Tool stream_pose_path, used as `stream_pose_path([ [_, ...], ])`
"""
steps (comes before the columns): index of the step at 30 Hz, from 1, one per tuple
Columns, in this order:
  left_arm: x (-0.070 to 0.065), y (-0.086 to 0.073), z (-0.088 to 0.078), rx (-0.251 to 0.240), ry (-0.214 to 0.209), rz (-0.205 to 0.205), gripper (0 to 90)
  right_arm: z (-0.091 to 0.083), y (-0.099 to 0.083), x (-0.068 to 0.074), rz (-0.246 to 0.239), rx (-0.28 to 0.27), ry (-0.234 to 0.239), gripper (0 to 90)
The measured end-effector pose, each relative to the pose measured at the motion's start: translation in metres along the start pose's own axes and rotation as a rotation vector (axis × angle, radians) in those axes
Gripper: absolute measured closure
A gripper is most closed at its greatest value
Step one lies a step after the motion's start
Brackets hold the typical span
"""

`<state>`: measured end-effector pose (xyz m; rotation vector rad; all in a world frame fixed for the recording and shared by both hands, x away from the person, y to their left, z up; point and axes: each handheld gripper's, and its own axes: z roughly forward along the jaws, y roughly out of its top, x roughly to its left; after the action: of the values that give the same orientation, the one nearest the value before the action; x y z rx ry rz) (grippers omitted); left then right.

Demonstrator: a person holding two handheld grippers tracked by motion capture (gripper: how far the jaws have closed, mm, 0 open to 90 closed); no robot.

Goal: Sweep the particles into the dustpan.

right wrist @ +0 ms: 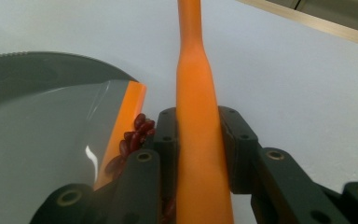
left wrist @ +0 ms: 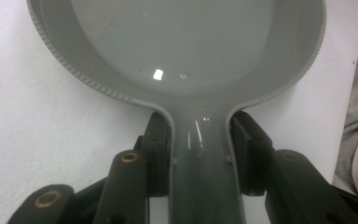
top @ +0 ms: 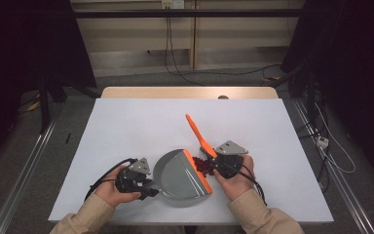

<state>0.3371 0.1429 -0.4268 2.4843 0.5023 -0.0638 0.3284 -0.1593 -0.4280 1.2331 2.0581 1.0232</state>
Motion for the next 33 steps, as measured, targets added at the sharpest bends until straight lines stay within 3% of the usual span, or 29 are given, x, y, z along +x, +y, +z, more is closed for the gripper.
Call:
stream_pose_path([
  [15, -0.003, 0.009, 0.009, -0.014, 0.002, -0.038, 62.8, 0.006, 0.003, 0.021, 0.023, -0.014, 0.009, 70.8],
  [21, -0.003, 0.009, 0.01, -0.022, 0.006, -0.058, 62.9, 0.005, 0.004, 0.021, 0.055, -0.025, 0.027, 71.0],
  [33, -0.002, 0.009, 0.01, -0.023, 0.001, -0.075, 62.9, 0.004, 0.006, 0.025, 0.045, -0.037, 0.05, 71.0],
])
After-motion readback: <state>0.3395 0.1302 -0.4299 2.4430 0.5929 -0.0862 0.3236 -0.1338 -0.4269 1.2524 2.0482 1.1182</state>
